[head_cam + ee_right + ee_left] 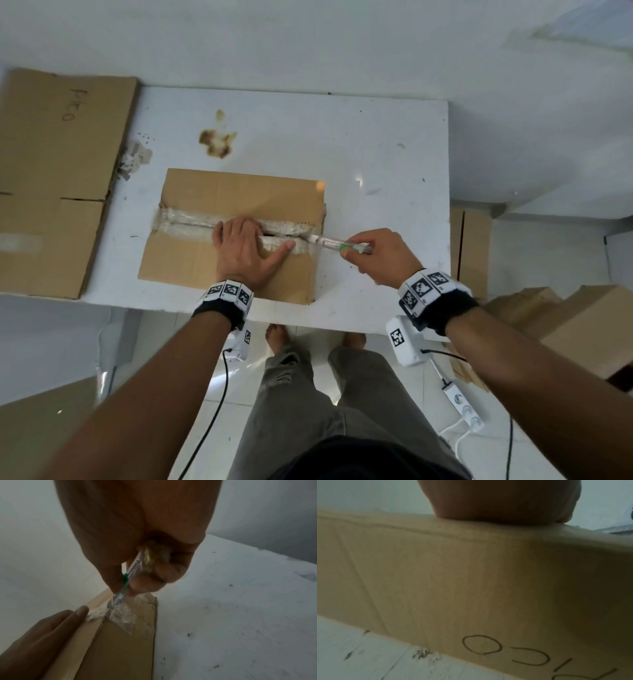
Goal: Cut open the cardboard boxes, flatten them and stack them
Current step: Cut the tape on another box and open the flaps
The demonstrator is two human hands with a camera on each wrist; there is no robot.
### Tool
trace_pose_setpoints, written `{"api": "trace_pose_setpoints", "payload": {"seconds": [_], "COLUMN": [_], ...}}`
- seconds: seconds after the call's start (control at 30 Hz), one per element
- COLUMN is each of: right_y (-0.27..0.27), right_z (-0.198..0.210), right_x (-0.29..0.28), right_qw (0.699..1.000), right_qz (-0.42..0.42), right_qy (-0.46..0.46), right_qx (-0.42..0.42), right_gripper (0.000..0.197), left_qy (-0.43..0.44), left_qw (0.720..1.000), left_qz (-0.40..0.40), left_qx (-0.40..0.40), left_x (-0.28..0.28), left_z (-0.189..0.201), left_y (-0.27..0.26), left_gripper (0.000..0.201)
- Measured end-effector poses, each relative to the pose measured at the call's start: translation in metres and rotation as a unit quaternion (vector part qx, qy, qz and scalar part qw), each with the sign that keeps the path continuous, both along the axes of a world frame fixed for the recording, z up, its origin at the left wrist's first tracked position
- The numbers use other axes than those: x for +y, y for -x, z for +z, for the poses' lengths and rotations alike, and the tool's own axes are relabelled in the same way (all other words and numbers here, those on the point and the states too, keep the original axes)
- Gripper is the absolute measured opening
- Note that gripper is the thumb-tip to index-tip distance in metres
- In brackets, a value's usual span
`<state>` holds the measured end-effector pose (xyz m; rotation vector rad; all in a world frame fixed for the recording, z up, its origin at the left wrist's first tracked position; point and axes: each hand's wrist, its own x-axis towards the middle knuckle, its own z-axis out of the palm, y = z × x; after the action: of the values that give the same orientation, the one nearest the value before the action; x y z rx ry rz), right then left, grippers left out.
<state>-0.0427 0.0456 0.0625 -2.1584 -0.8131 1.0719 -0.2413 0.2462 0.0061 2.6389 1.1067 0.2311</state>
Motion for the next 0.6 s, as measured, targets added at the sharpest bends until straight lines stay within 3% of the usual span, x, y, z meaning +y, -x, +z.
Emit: {"api": "trace_pose_setpoints", "payload": {"seconds": [0.13,0.27,0.4,0.5,0.6], "right_y": [0.008,-0.001,-0.004,-0.007,-0.009], "right_z": [-0.001,0.012,0.038,0.046,0.055], "right_x": [0.008,0.007,0.022,0.042,0.061], "right_qw": [0.999,0.996,0.980,0.963,0.947], "right_qz": [0.042,-0.012,0.046,0.110,0.144], "right_qy": [0.022,-0.084,-0.182,-0.194,-0.203], "right_qx": [-0.011,-0.009,-0.073,-0.151,-0.202], "right_gripper": [0.015,0.014,0.027,0.031,0.031], "left_qy": [0.012,0.033,0.080,0.116,0.121], "left_qw": [0.999,0.995,0.986,0.978,0.977], "left_qz": [0.027,0.064,0.079,0.103,0.107], "left_qx": [-0.014,-0.071,-0.119,-0.138,-0.142], "left_x": [0.016,0.037,0.056,0.068,0.078], "left_z": [0.009,0.032,0.066,0.082,0.088], "left_y": [-0.002,-0.002,-0.001,0.004,0.011], "left_gripper": [0.066,0.059,0.064,0.076,0.077]}}
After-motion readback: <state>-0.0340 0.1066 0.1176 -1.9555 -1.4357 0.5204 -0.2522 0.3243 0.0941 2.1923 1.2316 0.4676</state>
